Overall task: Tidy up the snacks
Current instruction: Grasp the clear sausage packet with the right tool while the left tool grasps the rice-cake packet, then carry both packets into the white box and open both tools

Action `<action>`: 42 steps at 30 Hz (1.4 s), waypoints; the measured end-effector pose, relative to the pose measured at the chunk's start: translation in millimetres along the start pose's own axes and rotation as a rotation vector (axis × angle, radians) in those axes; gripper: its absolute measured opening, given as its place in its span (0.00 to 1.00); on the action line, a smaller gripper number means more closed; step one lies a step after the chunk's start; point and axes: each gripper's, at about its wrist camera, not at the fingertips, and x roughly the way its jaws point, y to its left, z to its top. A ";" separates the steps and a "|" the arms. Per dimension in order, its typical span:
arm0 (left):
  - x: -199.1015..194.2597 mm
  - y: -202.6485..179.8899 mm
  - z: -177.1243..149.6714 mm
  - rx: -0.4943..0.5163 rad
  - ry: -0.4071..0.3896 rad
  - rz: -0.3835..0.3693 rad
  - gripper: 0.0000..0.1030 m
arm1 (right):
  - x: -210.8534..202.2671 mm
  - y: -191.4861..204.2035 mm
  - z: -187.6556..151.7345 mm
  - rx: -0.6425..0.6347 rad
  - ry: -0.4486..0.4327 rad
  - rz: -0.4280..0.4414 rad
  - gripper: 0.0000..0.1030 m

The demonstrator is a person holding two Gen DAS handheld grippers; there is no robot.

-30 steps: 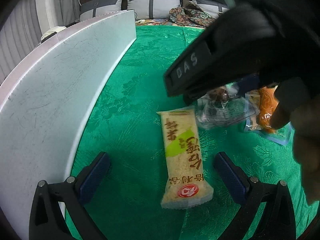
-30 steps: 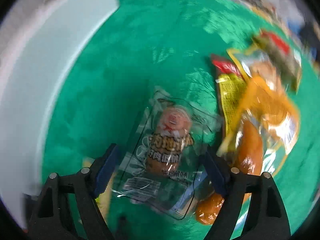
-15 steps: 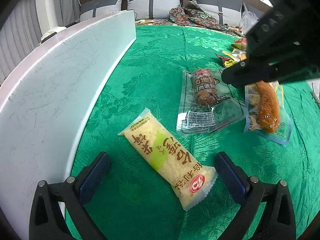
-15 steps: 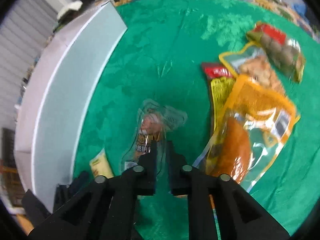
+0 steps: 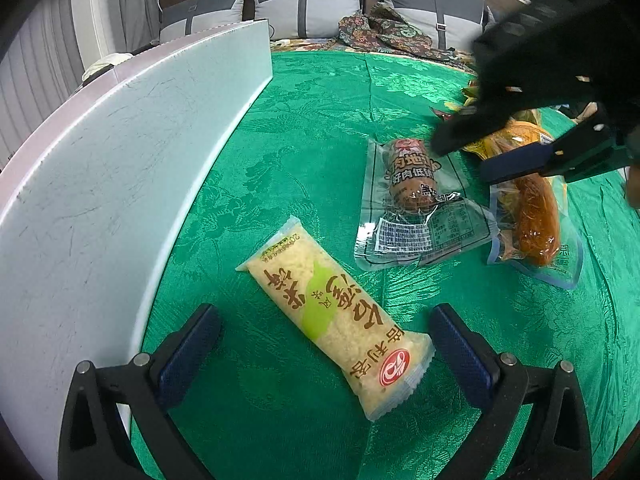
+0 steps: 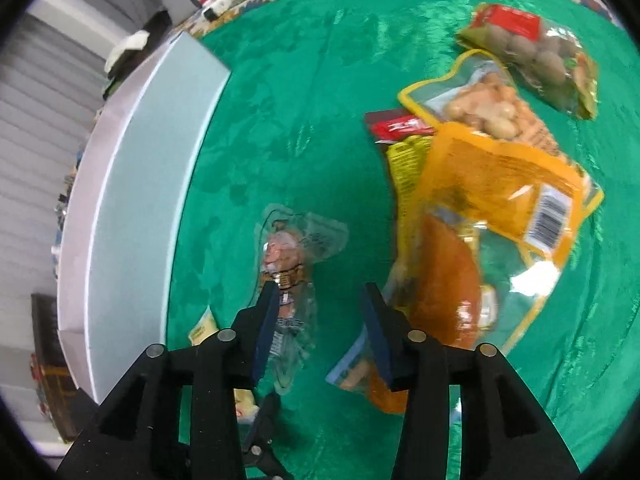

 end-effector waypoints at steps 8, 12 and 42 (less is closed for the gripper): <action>0.2 -0.5 0.1 0.003 -0.001 -0.005 1.00 | 41.4 48.2 -4.4 -0.176 0.011 -0.142 0.38; 1.9 0.0 1.6 0.005 -0.001 -0.005 1.00 | 28.3 35.8 -4.5 -0.127 -0.015 -0.062 0.30; -108.9 33.5 24.8 -0.231 -0.055 -0.406 0.26 | -150.0 -117.0 -102.8 0.147 -0.361 0.200 0.25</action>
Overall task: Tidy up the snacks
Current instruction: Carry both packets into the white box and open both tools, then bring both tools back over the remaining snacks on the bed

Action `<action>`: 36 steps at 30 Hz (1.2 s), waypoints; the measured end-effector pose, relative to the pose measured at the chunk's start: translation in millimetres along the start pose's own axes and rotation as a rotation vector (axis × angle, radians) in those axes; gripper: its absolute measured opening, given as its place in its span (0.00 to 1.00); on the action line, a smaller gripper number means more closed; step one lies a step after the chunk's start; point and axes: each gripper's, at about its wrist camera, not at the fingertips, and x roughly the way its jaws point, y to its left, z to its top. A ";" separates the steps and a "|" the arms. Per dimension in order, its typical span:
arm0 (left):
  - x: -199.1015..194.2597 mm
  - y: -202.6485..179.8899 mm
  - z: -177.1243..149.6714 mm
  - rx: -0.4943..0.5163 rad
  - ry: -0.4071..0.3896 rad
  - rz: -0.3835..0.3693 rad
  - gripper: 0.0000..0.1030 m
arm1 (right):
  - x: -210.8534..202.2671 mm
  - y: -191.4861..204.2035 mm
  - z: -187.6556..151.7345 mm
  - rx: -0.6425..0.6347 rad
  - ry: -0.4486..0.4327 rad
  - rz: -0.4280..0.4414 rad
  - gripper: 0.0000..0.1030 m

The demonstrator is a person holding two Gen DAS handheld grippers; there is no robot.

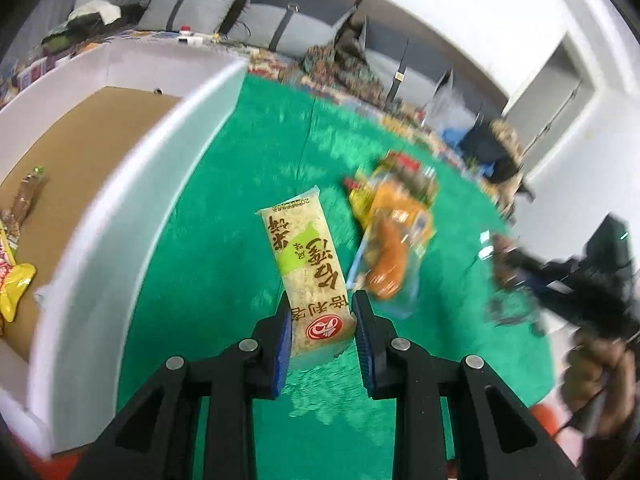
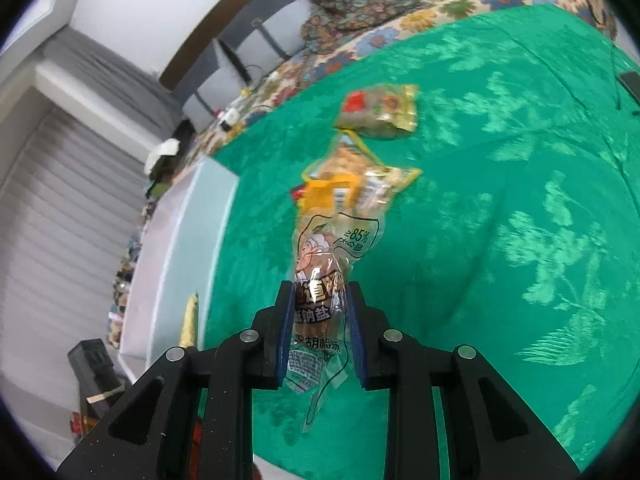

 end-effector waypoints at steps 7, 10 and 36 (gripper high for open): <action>-86.3 54.0 50.3 -0.086 -0.148 0.003 0.27 | 31.3 112.7 -5.7 -0.129 0.060 0.173 0.25; -114.2 93.8 67.3 -0.100 -0.197 0.120 0.27 | 60.8 185.0 -10.8 -0.198 0.110 0.276 0.25; -69.6 13.6 21.9 0.042 -0.135 0.112 0.98 | 63.6 -0.5 -53.5 -0.408 -0.062 -0.555 0.66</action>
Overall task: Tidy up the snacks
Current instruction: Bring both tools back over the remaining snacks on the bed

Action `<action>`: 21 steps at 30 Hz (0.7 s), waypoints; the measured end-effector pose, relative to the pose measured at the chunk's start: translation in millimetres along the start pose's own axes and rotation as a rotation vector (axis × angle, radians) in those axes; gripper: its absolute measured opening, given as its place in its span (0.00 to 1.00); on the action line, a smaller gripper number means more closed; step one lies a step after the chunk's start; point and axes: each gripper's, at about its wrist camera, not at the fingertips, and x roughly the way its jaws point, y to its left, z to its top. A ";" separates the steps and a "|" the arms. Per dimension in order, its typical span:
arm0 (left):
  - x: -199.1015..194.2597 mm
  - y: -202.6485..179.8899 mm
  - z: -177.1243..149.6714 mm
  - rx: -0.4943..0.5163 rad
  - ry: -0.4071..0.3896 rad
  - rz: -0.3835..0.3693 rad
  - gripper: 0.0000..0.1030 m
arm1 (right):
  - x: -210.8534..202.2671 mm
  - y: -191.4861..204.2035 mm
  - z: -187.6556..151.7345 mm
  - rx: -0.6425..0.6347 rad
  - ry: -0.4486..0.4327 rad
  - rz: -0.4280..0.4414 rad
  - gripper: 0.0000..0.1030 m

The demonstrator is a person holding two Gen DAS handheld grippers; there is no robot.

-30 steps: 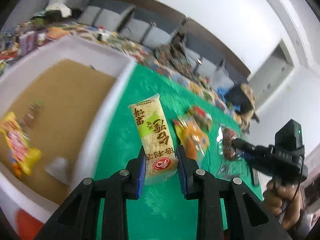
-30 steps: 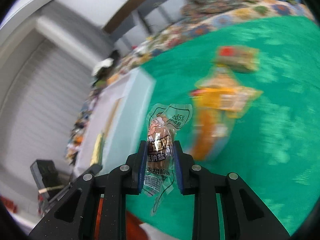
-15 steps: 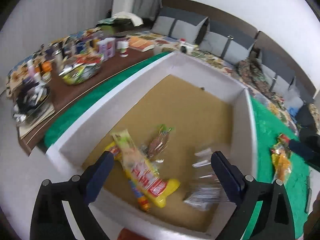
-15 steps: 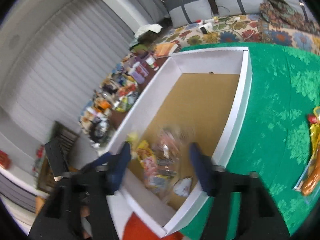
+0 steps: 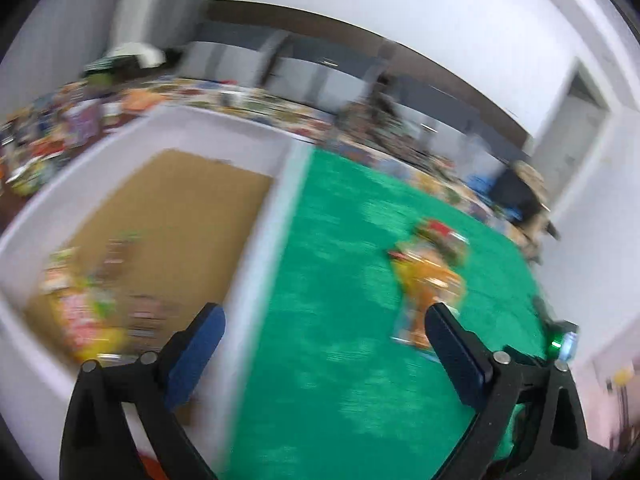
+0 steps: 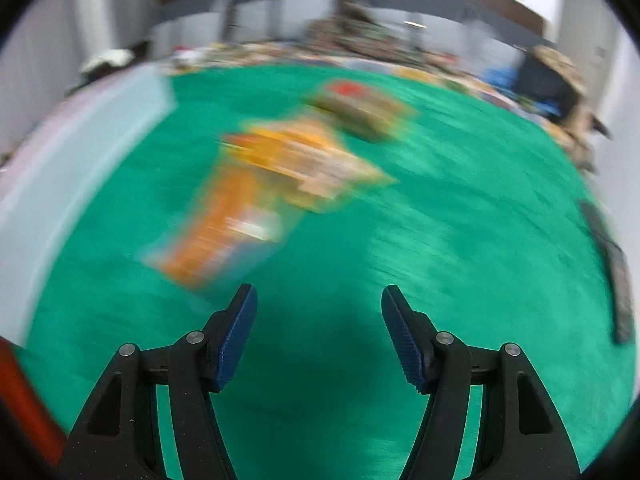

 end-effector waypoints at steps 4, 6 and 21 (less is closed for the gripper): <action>48.7 -55.1 -19.6 0.068 0.106 -0.046 0.98 | 5.1 -69.1 -21.8 0.088 0.022 -0.112 0.66; 83.4 -72.8 -35.5 0.111 0.169 -0.021 0.98 | 10.3 -90.4 -24.3 0.120 0.032 -0.139 0.66; 201.6 -71.3 -64.9 0.258 0.257 0.215 0.98 | 18.4 -111.5 -29.5 0.209 -0.009 -0.109 0.82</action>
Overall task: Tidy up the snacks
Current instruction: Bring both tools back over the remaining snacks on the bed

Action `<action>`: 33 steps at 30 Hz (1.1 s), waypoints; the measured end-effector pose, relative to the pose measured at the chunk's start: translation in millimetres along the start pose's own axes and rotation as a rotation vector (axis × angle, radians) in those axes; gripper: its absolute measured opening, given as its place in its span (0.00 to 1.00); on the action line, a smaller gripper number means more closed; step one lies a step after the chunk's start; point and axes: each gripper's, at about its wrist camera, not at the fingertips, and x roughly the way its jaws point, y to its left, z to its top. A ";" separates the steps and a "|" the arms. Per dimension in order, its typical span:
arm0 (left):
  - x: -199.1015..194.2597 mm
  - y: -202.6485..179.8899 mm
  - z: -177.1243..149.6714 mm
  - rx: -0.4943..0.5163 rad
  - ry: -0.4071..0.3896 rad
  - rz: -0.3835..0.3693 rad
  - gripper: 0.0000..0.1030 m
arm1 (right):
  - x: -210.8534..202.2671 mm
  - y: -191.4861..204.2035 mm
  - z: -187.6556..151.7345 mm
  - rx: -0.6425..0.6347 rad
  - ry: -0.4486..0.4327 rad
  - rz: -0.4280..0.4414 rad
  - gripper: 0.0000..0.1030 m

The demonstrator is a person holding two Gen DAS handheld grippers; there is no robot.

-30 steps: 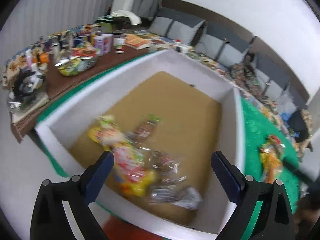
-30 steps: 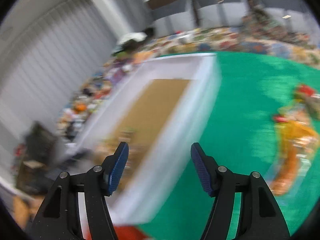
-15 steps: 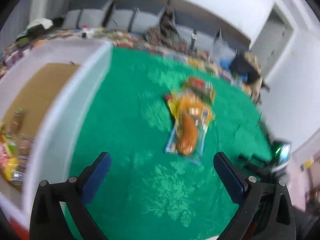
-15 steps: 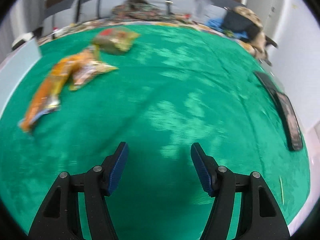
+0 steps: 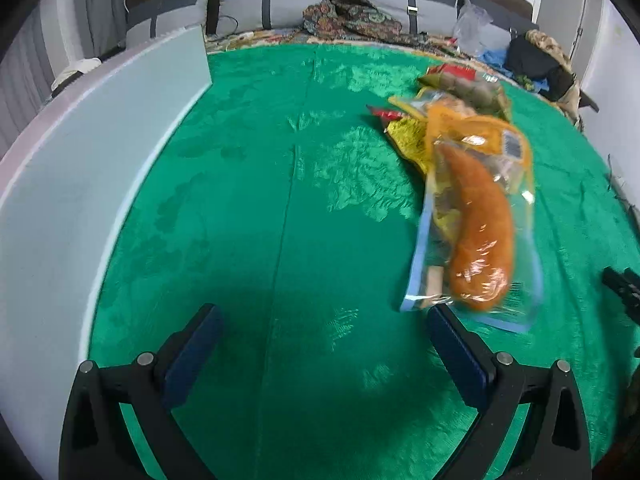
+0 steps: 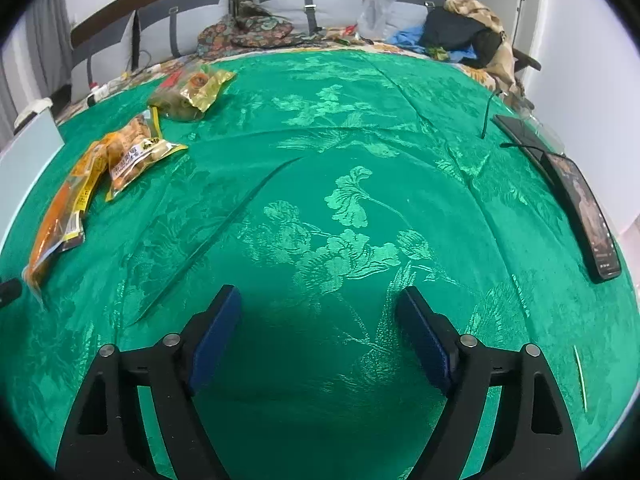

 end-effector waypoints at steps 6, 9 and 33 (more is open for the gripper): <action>2.6 2.1 -2.7 0.004 -0.053 0.020 0.99 | 0.3 -0.1 -0.3 0.001 0.000 0.000 0.82; 2.7 2.5 -3.4 0.004 -0.057 0.019 1.00 | 0.2 0.0 -0.2 0.001 0.000 0.001 0.83; 2.4 1.6 -4.2 0.002 -0.057 0.019 1.00 | -0.8 -0.8 -0.1 0.003 0.000 0.000 0.84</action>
